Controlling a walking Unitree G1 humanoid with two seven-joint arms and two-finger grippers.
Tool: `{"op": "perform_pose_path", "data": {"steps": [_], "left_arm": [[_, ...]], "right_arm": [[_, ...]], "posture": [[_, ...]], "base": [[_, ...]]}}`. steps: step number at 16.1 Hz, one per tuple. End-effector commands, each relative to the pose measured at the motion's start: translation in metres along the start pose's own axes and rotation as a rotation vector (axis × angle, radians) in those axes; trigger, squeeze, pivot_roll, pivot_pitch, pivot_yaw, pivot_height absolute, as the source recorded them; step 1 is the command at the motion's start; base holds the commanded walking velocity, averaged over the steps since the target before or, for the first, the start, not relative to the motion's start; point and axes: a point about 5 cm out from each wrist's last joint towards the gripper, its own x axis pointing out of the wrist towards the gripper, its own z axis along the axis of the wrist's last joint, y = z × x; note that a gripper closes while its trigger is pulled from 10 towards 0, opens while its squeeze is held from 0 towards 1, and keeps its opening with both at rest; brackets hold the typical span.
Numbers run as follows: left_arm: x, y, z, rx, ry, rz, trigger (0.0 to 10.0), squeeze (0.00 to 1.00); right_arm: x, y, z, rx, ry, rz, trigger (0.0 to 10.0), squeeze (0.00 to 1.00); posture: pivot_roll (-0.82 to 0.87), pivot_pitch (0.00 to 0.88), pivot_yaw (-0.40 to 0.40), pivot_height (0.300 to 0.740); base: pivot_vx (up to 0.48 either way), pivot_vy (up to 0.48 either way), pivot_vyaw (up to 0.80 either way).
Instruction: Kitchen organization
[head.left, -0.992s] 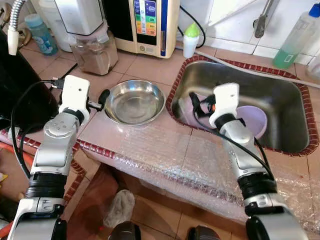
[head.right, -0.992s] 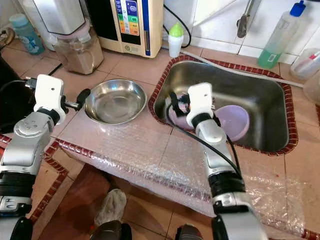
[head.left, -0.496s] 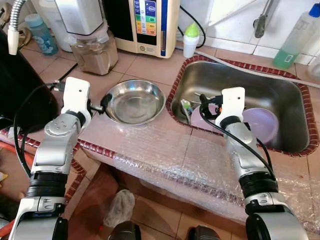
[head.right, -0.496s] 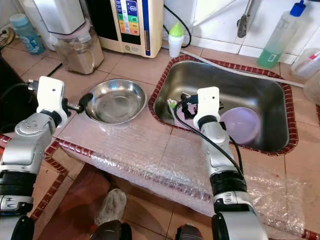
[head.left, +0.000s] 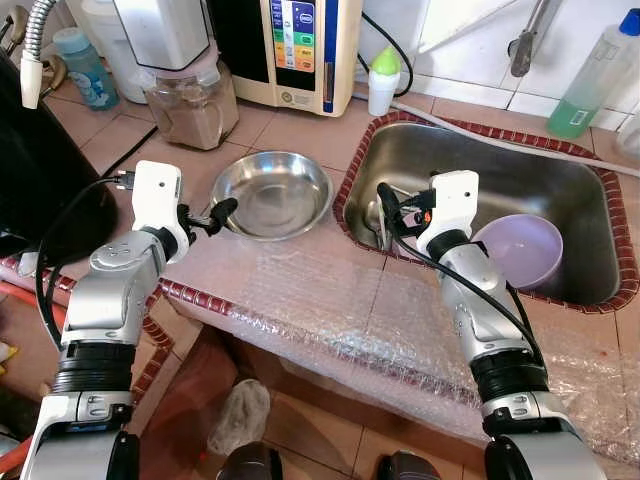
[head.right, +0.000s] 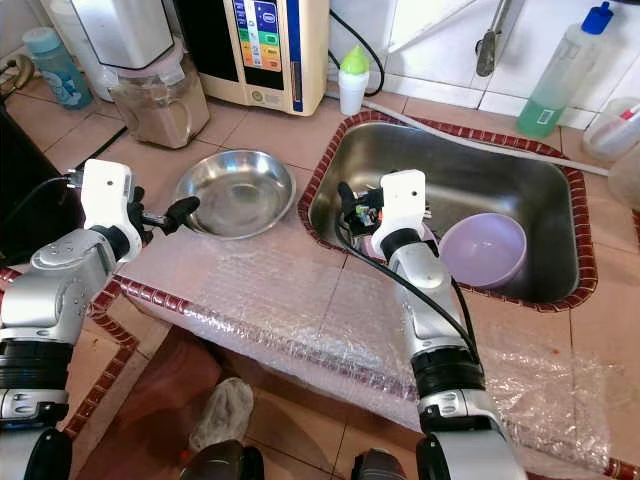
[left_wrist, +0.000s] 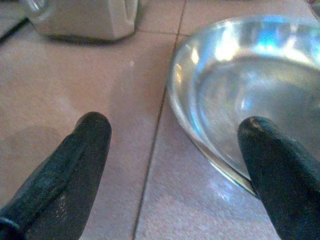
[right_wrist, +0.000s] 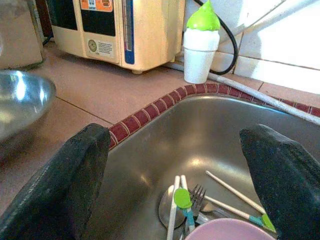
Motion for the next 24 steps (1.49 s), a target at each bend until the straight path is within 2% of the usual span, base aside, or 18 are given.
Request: {"op": "perform_pose_path", "data": {"steps": [1, 4, 11, 17, 19, 24], "left_arm": [[0.001, -0.003, -0.008, -0.065, 0.057, -0.024, 0.0, 0.0], [-0.001, -0.001, -0.017, -0.22, 0.101, -0.039, 0.0, 0.0], [-0.004, 0.005, -0.02, -0.298, 0.101, -0.026, 0.0, 0.0], [-0.004, 0.001, -0.02, -0.275, 0.09, -0.041, 0.0, 0.0], [-0.006, -0.002, -0.025, -0.226, 0.111, -0.059, 0.0, 0.0], [-0.011, -0.003, -0.031, -0.219, 0.12, -0.09, 0.0, 0.0]], "right_arm": [[-0.001, 0.002, 0.002, 0.002, -0.016, 0.011, 10.0, 0.0], [-0.001, 0.003, 0.002, -0.001, -0.012, 0.021, 10.0, 0.0], [-0.002, 0.008, -0.003, -0.008, 0.003, 0.046, 10.0, 0.0], [-0.002, 0.01, -0.006, -0.007, 0.012, 0.057, 10.0, 0.0], [0.0, 0.01, -0.005, -0.007, 0.012, 0.061, 10.0, 0.0], [0.004, 0.014, -0.005, -0.009, 0.017, 0.083, 10.0, 0.0]], "posture": [[0.04, 0.084, 0.041, 0.74], [0.04, 0.082, 0.042, 0.74], [0.06, 0.084, 0.046, 0.74], [0.07, 0.08, 0.039, 0.74], [0.08, 0.081, 0.029, 0.74], [0.06, 0.078, 0.015, 0.74]], "base": [[0.0, 0.0, 0.0], [0.0, 0.0, 0.0], [0.0, 0.0, 0.0], [0.0, 0.0, 0.0], [0.0, 0.0, 0.0], [0.0, 0.0, 0.0]]}}
